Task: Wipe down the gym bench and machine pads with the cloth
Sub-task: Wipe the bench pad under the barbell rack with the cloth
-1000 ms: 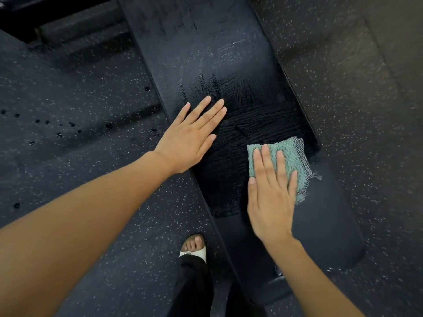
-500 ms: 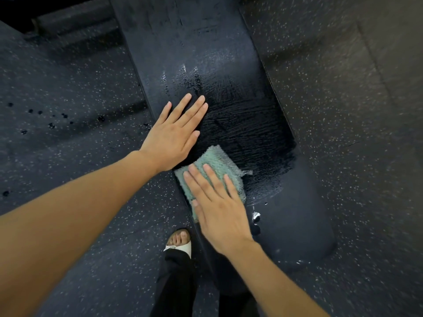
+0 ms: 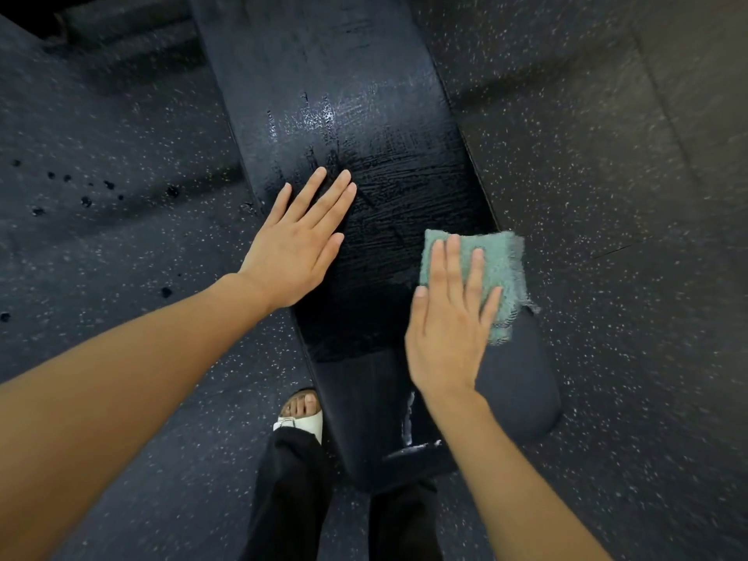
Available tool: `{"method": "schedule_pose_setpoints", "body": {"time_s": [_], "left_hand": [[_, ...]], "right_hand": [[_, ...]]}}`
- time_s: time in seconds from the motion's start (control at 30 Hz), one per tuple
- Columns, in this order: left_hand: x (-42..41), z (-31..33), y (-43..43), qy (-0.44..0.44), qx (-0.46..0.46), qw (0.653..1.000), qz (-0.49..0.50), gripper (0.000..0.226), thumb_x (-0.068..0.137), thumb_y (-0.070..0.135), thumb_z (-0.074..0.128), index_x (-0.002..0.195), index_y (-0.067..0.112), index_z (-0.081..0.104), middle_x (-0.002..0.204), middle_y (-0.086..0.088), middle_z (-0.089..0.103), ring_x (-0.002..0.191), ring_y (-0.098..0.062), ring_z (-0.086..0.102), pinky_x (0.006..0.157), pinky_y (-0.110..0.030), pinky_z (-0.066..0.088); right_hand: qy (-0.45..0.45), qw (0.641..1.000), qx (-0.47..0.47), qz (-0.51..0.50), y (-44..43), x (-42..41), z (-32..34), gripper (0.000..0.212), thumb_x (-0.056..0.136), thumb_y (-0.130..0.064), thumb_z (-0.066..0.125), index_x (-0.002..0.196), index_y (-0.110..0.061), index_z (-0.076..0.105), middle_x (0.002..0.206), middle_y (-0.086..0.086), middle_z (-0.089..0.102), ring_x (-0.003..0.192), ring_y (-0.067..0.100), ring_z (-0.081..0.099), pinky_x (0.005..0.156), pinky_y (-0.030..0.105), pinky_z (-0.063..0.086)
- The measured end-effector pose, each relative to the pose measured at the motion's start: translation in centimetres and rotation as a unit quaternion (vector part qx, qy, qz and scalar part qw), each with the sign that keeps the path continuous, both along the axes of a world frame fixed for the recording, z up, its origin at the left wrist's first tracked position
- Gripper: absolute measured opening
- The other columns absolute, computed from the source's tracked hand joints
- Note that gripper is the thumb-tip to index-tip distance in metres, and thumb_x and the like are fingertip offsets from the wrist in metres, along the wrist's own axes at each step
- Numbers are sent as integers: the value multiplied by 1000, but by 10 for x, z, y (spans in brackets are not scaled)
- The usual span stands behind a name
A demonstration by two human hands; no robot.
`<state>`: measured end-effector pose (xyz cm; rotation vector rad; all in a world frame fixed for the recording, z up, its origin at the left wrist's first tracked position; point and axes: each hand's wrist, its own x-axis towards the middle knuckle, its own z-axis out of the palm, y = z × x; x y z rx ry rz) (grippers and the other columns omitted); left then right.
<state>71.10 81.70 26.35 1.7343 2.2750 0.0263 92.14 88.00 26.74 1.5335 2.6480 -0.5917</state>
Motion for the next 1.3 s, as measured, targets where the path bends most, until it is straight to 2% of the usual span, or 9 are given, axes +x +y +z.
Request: {"method": "schedule_pose_setpoints", "body": {"time_s": [0.2,0.37,0.6,0.9,1.03,1.3], "left_hand": [[5,-2,1,1,1,1000,9,59,103,37,12,159,19,6,166,6,1,153,-18,-6,122,-41,-5],[15,1,0,-9,-1,1000,13,59,103,37,13,159,19,8,166,5,2,153,-18,-5,123,-43,-2],[35,2,2,-5,-5,1000,13,58,104,37,13,159,19,6,166,5,0,153,-18,-7,121,-37,-11],[35,4,3,-25,-12,999,18,58,104,37,13,159,21,3,166,8,-5,153,-15,-11,122,-39,-9],[35,3,3,-25,-10,999,20,58,105,37,14,159,21,3,166,8,-3,153,-15,-10,122,-40,-8],[36,2,3,-26,-6,999,25,57,105,36,15,159,22,2,166,9,-4,152,-14,-11,122,-38,-11]], "right_hand": [[10,985,11,173,-40,-8,1,55,103,-32,24,157,-23,21,165,-8,15,153,21,9,121,50,5],[15,962,16,272,-6,15,-3,54,102,-30,28,156,-26,25,163,-11,20,151,14,15,120,41,14],[4,984,24,177,50,48,-2,53,104,-29,22,157,-24,22,163,-9,19,152,16,11,122,43,10],[5,982,17,188,19,97,3,53,103,-28,26,155,-21,27,162,-6,24,151,20,17,119,47,17],[-9,975,23,220,34,85,2,54,102,-27,26,156,-22,25,163,-7,23,151,20,18,118,48,18],[16,977,26,213,86,4,-4,55,102,-29,20,157,-24,23,164,-9,18,152,18,11,121,45,8]]}}
